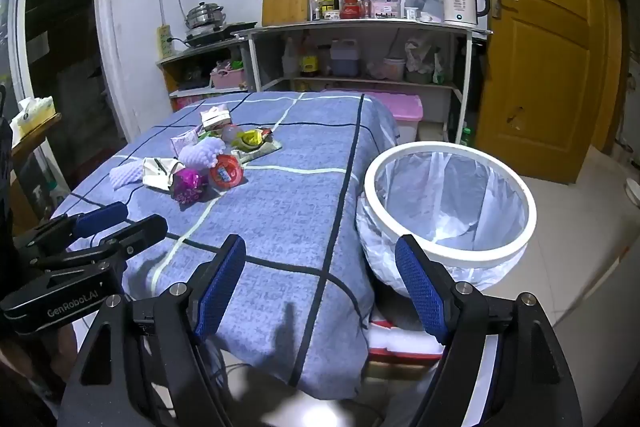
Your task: Collect trash
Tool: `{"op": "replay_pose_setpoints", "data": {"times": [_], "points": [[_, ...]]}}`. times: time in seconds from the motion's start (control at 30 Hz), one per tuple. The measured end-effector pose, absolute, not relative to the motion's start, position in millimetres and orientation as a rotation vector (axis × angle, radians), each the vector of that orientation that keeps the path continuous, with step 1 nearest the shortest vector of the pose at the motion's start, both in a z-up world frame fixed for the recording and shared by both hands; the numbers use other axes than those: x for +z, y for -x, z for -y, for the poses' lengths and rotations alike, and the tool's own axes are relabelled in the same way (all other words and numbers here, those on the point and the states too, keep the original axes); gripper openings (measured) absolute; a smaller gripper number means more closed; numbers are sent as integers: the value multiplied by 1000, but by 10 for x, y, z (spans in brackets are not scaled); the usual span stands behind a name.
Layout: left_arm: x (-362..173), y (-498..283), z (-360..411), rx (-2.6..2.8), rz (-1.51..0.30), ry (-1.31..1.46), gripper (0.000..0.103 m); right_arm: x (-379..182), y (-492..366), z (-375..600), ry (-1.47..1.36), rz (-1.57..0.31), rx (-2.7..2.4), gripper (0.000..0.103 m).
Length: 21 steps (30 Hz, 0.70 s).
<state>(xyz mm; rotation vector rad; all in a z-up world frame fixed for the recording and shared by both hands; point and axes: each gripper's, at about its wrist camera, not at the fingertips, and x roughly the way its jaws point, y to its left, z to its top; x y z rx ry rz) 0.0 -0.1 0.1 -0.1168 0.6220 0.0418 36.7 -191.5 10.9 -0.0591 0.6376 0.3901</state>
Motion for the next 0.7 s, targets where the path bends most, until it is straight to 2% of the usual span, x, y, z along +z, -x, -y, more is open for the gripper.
{"op": "replay_pose_setpoints", "data": {"times": [0.7], "points": [[1,1,2,42,-619,118,68,97,-374,1894,59,-643,390,77]]}}
